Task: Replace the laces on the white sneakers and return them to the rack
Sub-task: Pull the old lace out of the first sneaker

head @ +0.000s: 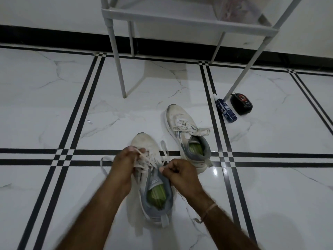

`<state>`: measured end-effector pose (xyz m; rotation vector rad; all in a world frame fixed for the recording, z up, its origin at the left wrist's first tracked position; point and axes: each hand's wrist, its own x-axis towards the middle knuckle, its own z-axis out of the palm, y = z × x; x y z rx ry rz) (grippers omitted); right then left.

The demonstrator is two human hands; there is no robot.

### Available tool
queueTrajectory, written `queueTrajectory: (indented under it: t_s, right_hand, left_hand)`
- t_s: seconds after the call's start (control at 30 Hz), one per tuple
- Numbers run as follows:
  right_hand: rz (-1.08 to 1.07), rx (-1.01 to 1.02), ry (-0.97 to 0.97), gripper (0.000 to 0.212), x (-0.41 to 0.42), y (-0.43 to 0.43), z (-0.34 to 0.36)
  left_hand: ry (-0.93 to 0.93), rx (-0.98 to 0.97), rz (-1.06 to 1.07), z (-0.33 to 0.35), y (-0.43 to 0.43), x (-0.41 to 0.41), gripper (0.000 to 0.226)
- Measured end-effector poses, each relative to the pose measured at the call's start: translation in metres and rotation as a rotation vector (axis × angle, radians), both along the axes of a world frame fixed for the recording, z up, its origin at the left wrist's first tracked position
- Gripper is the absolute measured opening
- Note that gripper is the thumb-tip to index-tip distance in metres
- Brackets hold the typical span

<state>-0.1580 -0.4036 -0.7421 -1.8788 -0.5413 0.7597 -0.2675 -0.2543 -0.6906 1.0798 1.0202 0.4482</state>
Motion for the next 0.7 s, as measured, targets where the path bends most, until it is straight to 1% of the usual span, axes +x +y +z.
queueTrajectory:
  t_s: [0.03,0.07,0.1,0.17,0.2,0.23,0.27,0.33,0.37,0.4,0.43,0.47,0.5,0.53,0.57,0.6,0.63,0.67,0.7]
  right_hand:
    - [-0.005,0.003,0.017,0.029,-0.001,-0.001,0.000]
    - [-0.013,0.003,0.026,0.034,-0.002,-0.001,0.000]
    - [-0.019,0.003,0.029,0.039,-0.003,-0.001,-0.001]
    - [-0.025,0.005,0.018,0.043,-0.005,-0.001,-0.002]
    - [-0.030,0.006,0.010,0.043,-0.006,-0.001,-0.002]
    - [-0.036,0.006,0.008,0.043,-0.006,-0.001,-0.003]
    - [-0.045,0.007,0.014,0.043,-0.006,-0.002,-0.002]
    - [-0.051,0.014,0.030,0.045,-0.007,-0.001,0.000]
    - [-0.047,0.015,0.034,0.045,-0.007,-0.001,0.002]
    - [-0.043,0.011,0.033,0.045,-0.008,-0.001,0.003]
    - [-0.040,0.008,0.031,0.045,-0.008,-0.001,0.005]
    - [-0.038,0.008,0.037,0.044,-0.009,-0.001,0.006]
    - [-0.040,0.010,0.050,0.042,-0.009,-0.001,0.007]
    - [-0.041,0.011,0.063,0.039,-0.009,-0.001,0.008]
    - [-0.039,0.011,0.073,0.036,-0.010,-0.001,0.010]
    - [-0.038,0.011,0.081,0.033,-0.010,-0.001,0.010]
    - [-0.035,0.013,0.086,0.032,-0.011,-0.001,0.010]
    - [-0.033,0.011,0.087,0.031,-0.011,-0.001,0.011]
    - [-0.035,0.009,0.085,0.030,-0.011,-0.001,0.012]
  left_hand:
    - [-0.144,-0.308,0.201,0.003,0.001,-0.002,0.033]
    - [-0.156,-0.327,0.251,0.005,0.001,-0.003,0.032]
    - [-0.067,-0.149,0.180,0.000,0.000,-0.004,0.028]
    - [0.147,0.380,-0.188,-0.006,-0.010,-0.013,0.014]
    - [0.214,0.557,-0.358,-0.012,-0.014,-0.015,0.014]
    - [0.251,0.691,-0.467,-0.018,-0.014,-0.016,0.017]
    - [0.260,0.768,-0.508,-0.023,-0.013,-0.014,0.020]
    - [0.293,0.867,-0.525,-0.026,-0.009,-0.010,0.021]
    - [0.295,0.839,-0.481,-0.022,-0.011,-0.006,0.022]
    - [0.260,0.754,-0.402,-0.020,-0.014,-0.002,0.024]
    - [0.190,0.488,-0.236,-0.019,-0.012,0.001,0.026]
    - [0.058,0.131,-0.039,-0.015,-0.008,0.002,0.026]
    - [-0.150,-0.242,0.138,-0.007,-0.004,0.002,0.024]
    - [-0.261,-0.458,0.285,-0.008,0.001,-0.002,0.024]
    - [-0.266,-0.503,0.332,-0.006,0.002,-0.005,0.025]
    - [-0.167,-0.364,0.270,-0.004,0.002,-0.007,0.023]
    - [-0.016,-0.085,0.124,-0.004,0.000,-0.010,0.017]
    - [0.106,0.240,-0.100,-0.006,-0.005,-0.015,0.012]
    - [0.218,0.492,-0.308,-0.009,-0.008,-0.017,0.013]
